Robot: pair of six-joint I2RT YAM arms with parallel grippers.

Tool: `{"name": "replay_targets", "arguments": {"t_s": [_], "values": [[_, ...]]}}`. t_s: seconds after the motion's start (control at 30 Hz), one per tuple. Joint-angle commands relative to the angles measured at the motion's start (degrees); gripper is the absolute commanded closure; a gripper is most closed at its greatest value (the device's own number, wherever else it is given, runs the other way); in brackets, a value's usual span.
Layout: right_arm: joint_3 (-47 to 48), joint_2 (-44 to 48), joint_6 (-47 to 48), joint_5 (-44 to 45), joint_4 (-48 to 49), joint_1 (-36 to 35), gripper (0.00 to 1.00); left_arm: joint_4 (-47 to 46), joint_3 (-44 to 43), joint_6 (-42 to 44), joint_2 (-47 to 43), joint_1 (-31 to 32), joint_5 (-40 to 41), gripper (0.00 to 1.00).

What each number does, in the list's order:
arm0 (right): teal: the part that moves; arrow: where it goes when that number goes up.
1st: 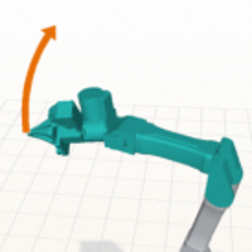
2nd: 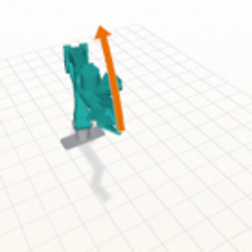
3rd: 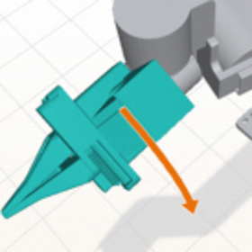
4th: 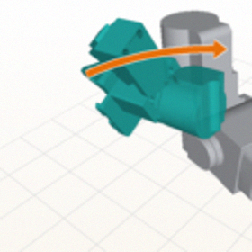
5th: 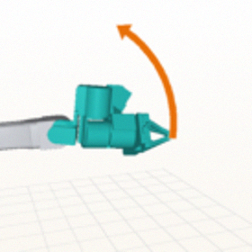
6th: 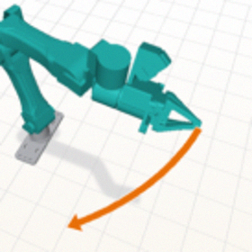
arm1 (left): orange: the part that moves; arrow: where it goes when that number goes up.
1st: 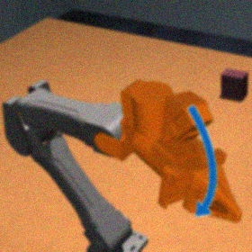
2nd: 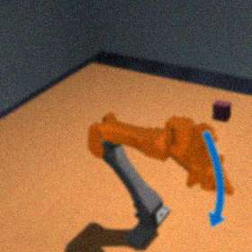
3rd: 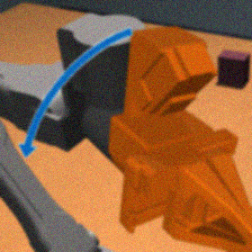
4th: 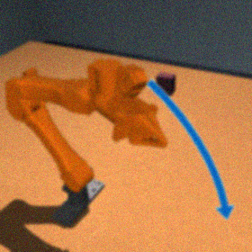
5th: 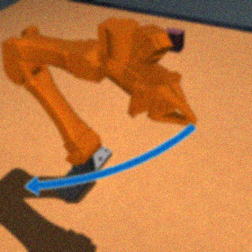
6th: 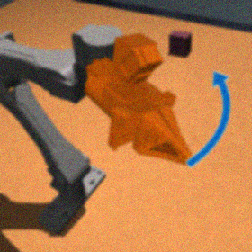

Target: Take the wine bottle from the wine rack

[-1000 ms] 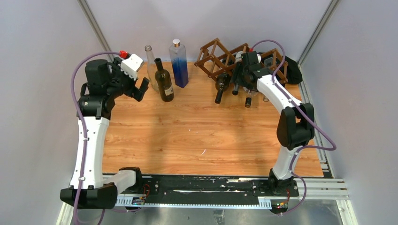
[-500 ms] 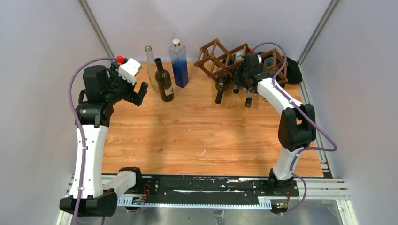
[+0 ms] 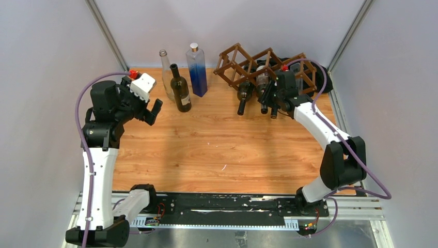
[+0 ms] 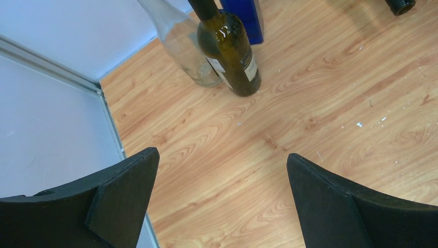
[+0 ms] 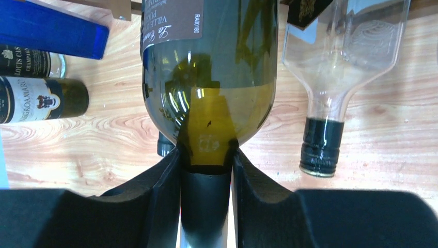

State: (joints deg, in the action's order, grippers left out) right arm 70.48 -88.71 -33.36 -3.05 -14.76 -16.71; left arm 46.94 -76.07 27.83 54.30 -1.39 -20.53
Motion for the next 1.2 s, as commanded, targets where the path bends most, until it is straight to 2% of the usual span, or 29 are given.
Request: {"name": "replay_targets", "arguments": {"t_s": [0.0,0.3,0.77,1.17], "values": [[-2.92,4.81,-1.26,-4.14,3.45,0.32,1.00,0.92,0.57,-0.55,0.58,-0.19,0.14,0.00],[-7.98,13.02,-2.37,-7.66,1.36,-0.55,1.00,1.28,0.40,-2.28,0.27,-0.15,-4.67,0.00],[-12.65,26.03,-5.02,-11.84,-4.09,-0.76,1.00,1.31,2.05,0.12,-1.58,-0.13,-10.75,0.00],[-12.69,37.39,-4.72,-15.66,-13.53,-1.21,1.00,1.31,4.43,4.20,-1.61,-0.11,-15.49,0.00]]}}
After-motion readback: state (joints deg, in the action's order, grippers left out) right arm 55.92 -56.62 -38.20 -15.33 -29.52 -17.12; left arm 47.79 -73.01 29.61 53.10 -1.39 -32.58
